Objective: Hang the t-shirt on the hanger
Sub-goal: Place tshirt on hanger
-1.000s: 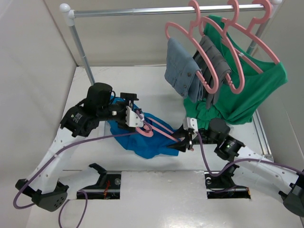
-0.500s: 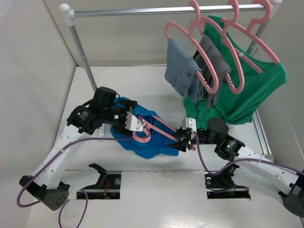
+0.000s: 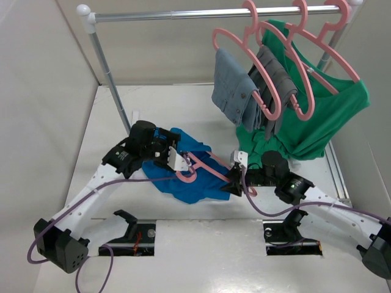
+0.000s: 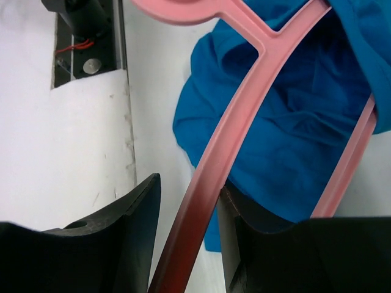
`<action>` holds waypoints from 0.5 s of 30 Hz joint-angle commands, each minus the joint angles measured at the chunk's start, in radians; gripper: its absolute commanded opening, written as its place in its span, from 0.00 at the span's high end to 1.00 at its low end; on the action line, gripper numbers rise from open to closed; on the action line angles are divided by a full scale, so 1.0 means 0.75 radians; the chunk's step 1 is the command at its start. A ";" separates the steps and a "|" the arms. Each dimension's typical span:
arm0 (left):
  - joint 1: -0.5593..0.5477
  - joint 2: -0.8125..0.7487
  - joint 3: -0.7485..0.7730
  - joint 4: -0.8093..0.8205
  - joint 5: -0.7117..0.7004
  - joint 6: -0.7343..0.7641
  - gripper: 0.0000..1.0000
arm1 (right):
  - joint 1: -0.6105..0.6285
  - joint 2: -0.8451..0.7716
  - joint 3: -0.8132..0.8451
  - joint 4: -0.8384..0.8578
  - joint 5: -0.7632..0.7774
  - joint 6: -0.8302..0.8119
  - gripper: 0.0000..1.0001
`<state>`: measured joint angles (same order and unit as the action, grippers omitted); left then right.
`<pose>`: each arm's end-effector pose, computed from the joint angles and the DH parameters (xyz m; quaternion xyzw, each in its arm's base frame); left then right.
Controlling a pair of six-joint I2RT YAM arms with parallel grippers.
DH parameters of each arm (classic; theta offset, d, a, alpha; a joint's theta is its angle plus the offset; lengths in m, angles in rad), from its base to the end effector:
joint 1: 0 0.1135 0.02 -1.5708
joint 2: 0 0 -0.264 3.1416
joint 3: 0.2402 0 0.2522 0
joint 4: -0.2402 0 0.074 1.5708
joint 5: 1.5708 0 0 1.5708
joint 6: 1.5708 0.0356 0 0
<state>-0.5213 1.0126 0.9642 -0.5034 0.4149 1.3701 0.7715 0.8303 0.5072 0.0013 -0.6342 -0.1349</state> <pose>0.1823 -0.1213 0.3296 0.7515 0.4184 0.0327 0.5090 0.1220 0.1480 0.2550 -0.5014 0.6132 0.4141 0.4485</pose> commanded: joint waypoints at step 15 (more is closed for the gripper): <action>-0.037 0.167 -0.032 0.168 0.179 0.092 0.23 | 0.033 0.032 0.166 0.340 -0.163 -0.062 1.00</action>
<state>-0.5293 1.1576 0.9939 -0.4175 0.5812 1.4570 0.7925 0.8608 0.5495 0.0830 -0.7033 -0.1581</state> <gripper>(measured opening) 0.768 0.453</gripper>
